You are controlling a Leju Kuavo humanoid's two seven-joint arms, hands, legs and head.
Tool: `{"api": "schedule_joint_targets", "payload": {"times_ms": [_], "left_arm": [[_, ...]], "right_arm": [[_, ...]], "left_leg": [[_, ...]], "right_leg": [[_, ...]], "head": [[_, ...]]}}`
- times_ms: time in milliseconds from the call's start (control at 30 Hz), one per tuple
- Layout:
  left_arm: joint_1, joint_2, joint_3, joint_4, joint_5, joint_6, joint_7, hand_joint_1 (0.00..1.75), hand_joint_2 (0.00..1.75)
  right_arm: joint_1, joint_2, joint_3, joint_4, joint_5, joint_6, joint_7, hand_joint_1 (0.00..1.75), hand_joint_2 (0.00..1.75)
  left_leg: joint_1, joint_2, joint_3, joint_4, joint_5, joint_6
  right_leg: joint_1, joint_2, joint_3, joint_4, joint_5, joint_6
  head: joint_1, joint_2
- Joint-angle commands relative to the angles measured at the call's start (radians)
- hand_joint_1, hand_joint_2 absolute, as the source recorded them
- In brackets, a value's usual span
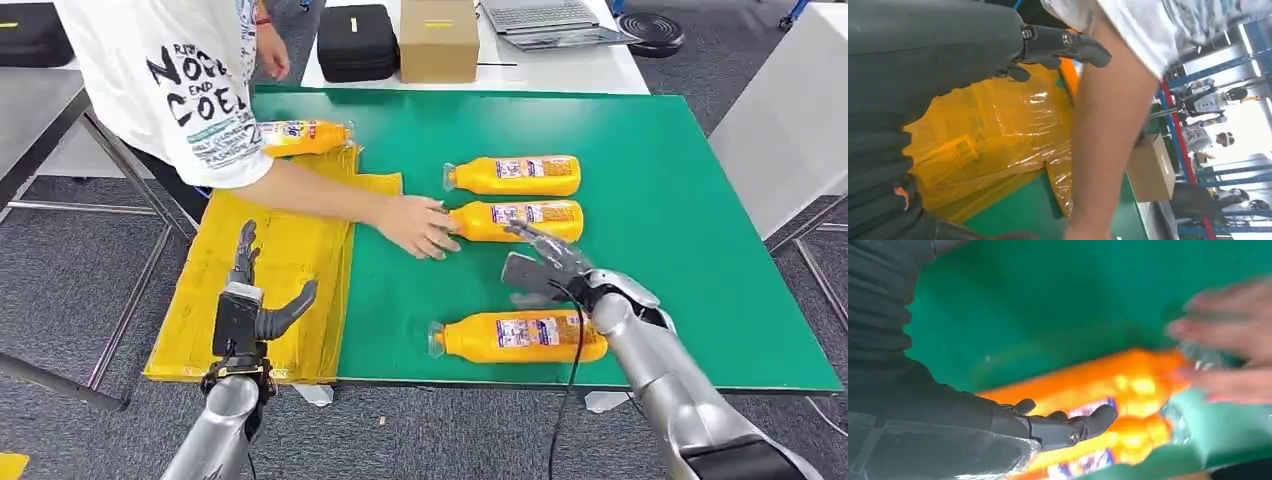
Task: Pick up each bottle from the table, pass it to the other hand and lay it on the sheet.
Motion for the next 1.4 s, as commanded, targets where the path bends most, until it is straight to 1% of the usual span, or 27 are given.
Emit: {"api": "schedule_joint_targets", "payload": {"times_ms": [33, 67, 100, 133, 167, 200, 233, 367, 400, 500, 533, 567, 600, 667, 833, 900, 933, 1000, 1033, 1100, 1133, 1167, 1233, 1267, 1300, 1333, 1400], "left_arm": [[-0.032, 0.029, -0.024, 0.051, -0.014, 0.028, 0.010, 0.00, 1.75], [-0.032, 0.029, -0.024, 0.051, -0.014, 0.028, 0.010, 0.00, 1.75], [-0.032, 0.029, -0.024, 0.051, -0.014, 0.028, 0.010, 0.00, 1.75], [-0.033, 0.028, -0.023, 0.052, -0.013, 0.030, 0.010, 0.00, 1.75], [-0.034, 0.027, -0.021, 0.056, -0.019, 0.043, 0.008, 0.00, 1.75], [-0.035, 0.029, -0.022, 0.060, -0.019, 0.048, 0.008, 0.00, 1.75], [-0.036, 0.030, -0.022, 0.065, -0.017, 0.048, 0.008, 0.00, 1.75], [-0.026, 0.033, -0.018, 0.063, -0.017, 0.061, 0.002, 0.00, 1.75], [-0.020, 0.033, -0.017, 0.055, -0.018, 0.062, 0.002, 0.00, 1.75], [-0.008, 0.034, -0.010, 0.039, -0.021, 0.063, 0.004, 0.00, 1.75], [-0.007, 0.035, -0.009, 0.036, -0.023, 0.062, 0.004, 0.00, 1.75], [-0.005, 0.036, -0.008, 0.032, -0.024, 0.060, 0.005, 0.00, 1.75], [-0.001, 0.037, -0.006, 0.029, -0.024, 0.060, 0.008, 0.00, 1.75], [0.003, 0.038, -0.002, 0.024, -0.025, 0.058, 0.012, 0.00, 1.75], [0.003, 0.038, -0.002, 0.024, -0.026, 0.058, 0.012, 0.00, 1.75], [0.007, 0.035, 0.005, 0.021, -0.025, 0.065, 0.017, 0.00, 1.75], [0.011, 0.037, 0.006, 0.015, -0.024, 0.061, 0.019, 0.00, 1.75], [0.021, 0.040, 0.008, 0.005, -0.022, 0.055, 0.021, 0.00, 1.75], [0.020, 0.040, 0.009, 0.003, -0.021, 0.051, 0.024, 0.00, 1.75], [0.016, 0.042, 0.009, 0.004, -0.017, 0.043, 0.033, 0.00, 1.75], [0.017, 0.043, 0.011, 0.006, -0.013, 0.039, 0.036, 0.00, 1.75], [0.019, 0.044, 0.012, 0.006, -0.008, 0.035, 0.038, 0.00, 1.75], [0.025, 0.044, 0.015, 0.006, -0.001, 0.033, 0.042, 0.00, 1.75], [0.030, 0.045, 0.016, 0.007, 0.000, 0.032, 0.043, 0.00, 1.75], [0.033, 0.045, 0.017, 0.009, 0.002, 0.031, 0.043, 0.00, 1.75], [0.034, 0.045, 0.018, 0.013, 0.004, 0.031, 0.043, 0.00, 1.75], [0.034, 0.044, 0.021, 0.028, 0.010, 0.033, 0.040, 0.00, 1.75]], "right_arm": [[0.100, -0.079, 0.063, -0.257, -0.081, 0.064, -0.013, 0.00, 1.75], [0.100, -0.079, 0.063, -0.257, -0.081, 0.064, -0.013, 0.00, 1.75], [0.100, -0.079, 0.063, -0.257, -0.081, 0.064, -0.013, 0.00, 1.75], [0.101, -0.078, 0.058, -0.260, -0.093, 0.066, -0.021, 0.00, 1.75], [0.110, -0.083, 0.062, -0.283, -0.106, 0.066, -0.035, 0.00, 1.75], [0.128, -0.092, 0.066, -0.325, -0.119, 0.070, -0.049, 0.00, 1.75], [0.143, -0.099, 0.067, -0.355, -0.128, 0.075, -0.057, 0.00, 1.75], [0.246, -0.150, 0.062, -0.524, -0.138, 0.081, -0.042, 0.00, 1.75], [0.261, -0.159, 0.061, -0.549, -0.140, 0.081, -0.042, 0.00, 1.75], [0.276, -0.173, 0.061, -0.582, -0.154, 0.094, -0.044, 0.00, 1.75], [0.279, -0.176, 0.063, -0.587, -0.156, 0.101, -0.042, 0.00, 1.75], [0.297, -0.186, 0.067, -0.606, -0.155, 0.115, -0.036, 0.00, 1.75], [0.319, -0.188, 0.066, -0.623, -0.148, 0.117, -0.027, 0.00, 1.75], [0.345, -0.188, 0.063, -0.645, -0.135, 0.117, -0.016, 0.00, 1.75], [0.344, -0.188, 0.063, -0.645, -0.135, 0.117, -0.016, 0.00, 1.75], [0.356, -0.186, 0.062, -0.656, -0.114, 0.118, -0.001, 0.00, 1.75], [0.372, -0.191, 0.062, -0.672, -0.103, 0.120, 0.009, 0.00, 1.75], [0.411, -0.210, 0.057, -0.709, -0.093, 0.117, 0.028, 0.00, 1.75], [0.429, -0.230, 0.053, -0.733, -0.087, 0.115, 0.043, 0.00, 1.75], [0.493, -0.271, 0.028, -0.797, -0.087, 0.108, 0.068, 0.00, 1.75], [0.536, -0.280, 0.009, -0.835, -0.079, 0.104, 0.086, 0.00, 1.75], [0.582, -0.283, -0.011, -0.873, -0.065, 0.101, 0.103, 0.00, 1.75], [0.623, -0.296, -0.027, -0.898, -0.051, 0.098, 0.124, 0.00, 1.75], [0.643, -0.314, -0.037, -0.907, -0.050, 0.095, 0.130, 0.00, 1.75], [0.660, -0.331, -0.047, -0.912, -0.053, 0.094, 0.131, 0.00, 1.75], [0.679, -0.350, -0.060, -0.920, -0.057, 0.091, 0.133, 0.00, 1.75], [0.710, -0.364, -0.084, -0.928, -0.064, 0.091, 0.135, 0.00, 1.75]], "left_leg": [[0.001, 0.000, 0.003, -0.001, -0.002, -0.002], [0.002, 0.001, 0.007, 0.000, -0.003, -0.003], [0.001, 0.001, 0.004, -0.001, -0.002, -0.002], [0.002, 0.001, 0.007, 0.000, -0.004, -0.003], [0.001, 0.001, 0.004, 0.000, -0.002, -0.002], [0.001, 0.000, 0.002, -0.001, -0.001, -0.001], [0.002, 0.000, 0.005, 0.000, -0.003, -0.002], [0.001, -0.001, 0.003, -0.001, -0.001, -0.001], [0.002, -0.001, 0.006, 0.000, -0.003, -0.002], [0.001, -0.001, 0.005, 0.000, -0.003, -0.002], [0.002, 0.001, 0.008, 0.000, -0.005, -0.003], [0.001, 0.001, 0.004, -0.001, -0.003, -0.002], [0.002, 0.002, 0.007, 0.000, -0.005, -0.002], [0.002, 0.000, 0.007, 0.000, -0.004, -0.002], [0.001, 0.002, 0.003, -0.001, -0.002, -0.001], [0.001, 0.002, 0.005, 0.000, -0.003, -0.002], [0.002, 0.003, 0.007, 0.001, -0.005, -0.003], [0.001, 0.000, 0.003, -0.001, -0.002, -0.001], [0.002, 0.000, 0.007, 0.000, -0.004, -0.002], [0.002, -0.001, 0.007, 0.000, -0.004, -0.002], [0.002, -0.002, 0.005, 0.000, -0.004, -0.002], [0.002, -0.002, 0.008, 0.000, -0.005, -0.002], [0.001, -0.003, 0.004, -0.001, -0.003, -0.001], [0.002, -0.004, 0.007, 0.000, -0.005, -0.002], [0.001, -0.002, 0.004, -0.001, -0.004, -0.002], [0.001, -0.002, 0.007, 0.000, -0.005, -0.002], [0.000, -0.002, 0.003, -0.001, -0.004, -0.001]], "right_leg": [[0.001, -0.001, 0.004, -0.001, -0.002, -0.002], [0.002, 0.000, 0.007, 0.000, -0.003, -0.002], [0.001, 0.000, 0.004, 0.000, -0.002, -0.002], [0.002, 0.000, 0.007, 0.000, -0.003, -0.003], [0.001, 0.000, 0.004, 0.000, -0.002, -0.002], [0.001, -0.001, 0.002, 0.000, -0.001, -0.001], [0.002, -0.001, 0.005, 0.000, -0.003, -0.002], [0.001, -0.002, 0.003, -0.001, -0.002, -0.001], [0.002, -0.002, 0.006, 0.000, -0.003, -0.002], [0.001, -0.001, 0.005, 0.000, -0.003, -0.002], [0.002, 0.000, 0.008, 0.000, -0.005, -0.003], [0.001, 0.000, 0.005, 0.000, -0.003, -0.002], [0.002, 0.001, 0.007, 0.000, -0.004, -0.003], [0.002, -0.001, 0.008, 0.000, -0.004, -0.003], [0.001, 0.001, 0.002, 0.000, -0.001, -0.002], [0.002, 0.001, 0.004, 0.000, -0.002, -0.002], [0.002, 0.001, 0.007, 0.001, -0.004, -0.003], [0.001, -0.001, 0.003, -0.001, -0.002, -0.002], [0.002, -0.001, 0.007, -0.001, -0.004, -0.003], [0.002, -0.002, 0.007, -0.001, -0.004, -0.002], [0.002, -0.003, 0.006, 0.000, -0.004, -0.002], [0.002, -0.004, 0.009, 0.000, -0.006, -0.003], [0.001, -0.004, 0.005, -0.001, -0.003, -0.002], [0.002, -0.004, 0.009, -0.001, -0.006, -0.002], [0.001, -0.003, 0.005, 0.000, -0.004, -0.002], [0.002, -0.002, 0.008, 0.000, -0.005, -0.002], [0.000, -0.002, 0.003, 0.000, -0.003, -0.001]], "head": [[0.000, 0.000], [0.000, 0.000], [0.000, 0.000], [0.000, 0.000], [0.000, 0.000], [0.000, 0.000], [0.000, 0.000], [0.000, 0.000], [0.000, 0.000], [0.000, 0.000], [0.000, 0.000], [0.000, 0.000], [0.000, 0.000], [0.000, 0.000], [0.000, 0.000], [0.000, 0.000], [0.000, 0.000], [0.000, 0.000], [0.000, 0.000], [0.000, 0.000], [0.000, 0.000], [0.000, 0.000], [0.000, 0.000], [0.000, 0.000], [0.000, 0.000], [0.000, 0.000], [0.000, 0.000]]}}
